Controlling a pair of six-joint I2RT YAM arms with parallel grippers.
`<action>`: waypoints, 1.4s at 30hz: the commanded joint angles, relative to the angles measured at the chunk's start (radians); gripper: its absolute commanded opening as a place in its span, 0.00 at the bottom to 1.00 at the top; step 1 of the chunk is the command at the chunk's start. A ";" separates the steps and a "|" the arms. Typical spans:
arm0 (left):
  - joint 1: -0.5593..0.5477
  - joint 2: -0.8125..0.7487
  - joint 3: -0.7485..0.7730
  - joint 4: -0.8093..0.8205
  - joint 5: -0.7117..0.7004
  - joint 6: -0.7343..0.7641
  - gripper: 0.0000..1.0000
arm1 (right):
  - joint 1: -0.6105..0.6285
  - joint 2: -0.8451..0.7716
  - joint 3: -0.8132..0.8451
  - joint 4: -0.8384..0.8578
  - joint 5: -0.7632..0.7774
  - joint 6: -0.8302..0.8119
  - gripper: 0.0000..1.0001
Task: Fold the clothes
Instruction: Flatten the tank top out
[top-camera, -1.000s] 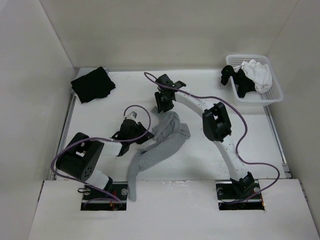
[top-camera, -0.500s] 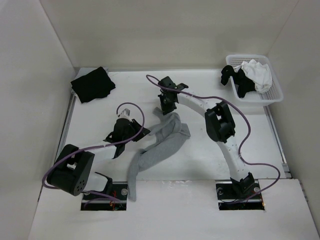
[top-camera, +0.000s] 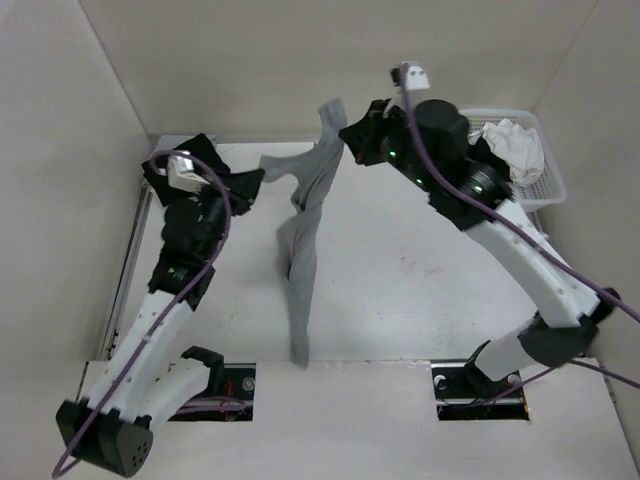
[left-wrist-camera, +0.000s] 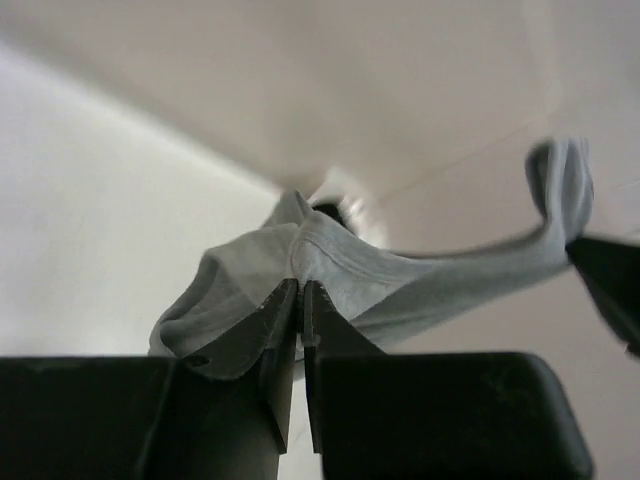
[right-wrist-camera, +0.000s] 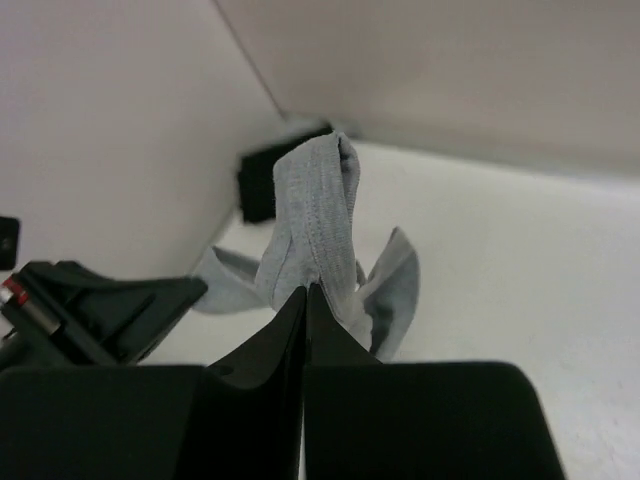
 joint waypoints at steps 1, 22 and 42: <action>0.001 -0.159 0.187 -0.079 -0.147 0.080 0.04 | 0.110 -0.126 0.067 0.063 0.144 -0.095 0.00; 0.023 -0.205 0.583 -0.164 -0.164 0.233 0.04 | 0.684 -0.259 0.178 0.354 0.781 -0.709 0.00; 0.101 0.855 0.822 0.007 -0.240 0.379 0.24 | -0.393 0.522 0.320 0.189 0.014 0.015 0.10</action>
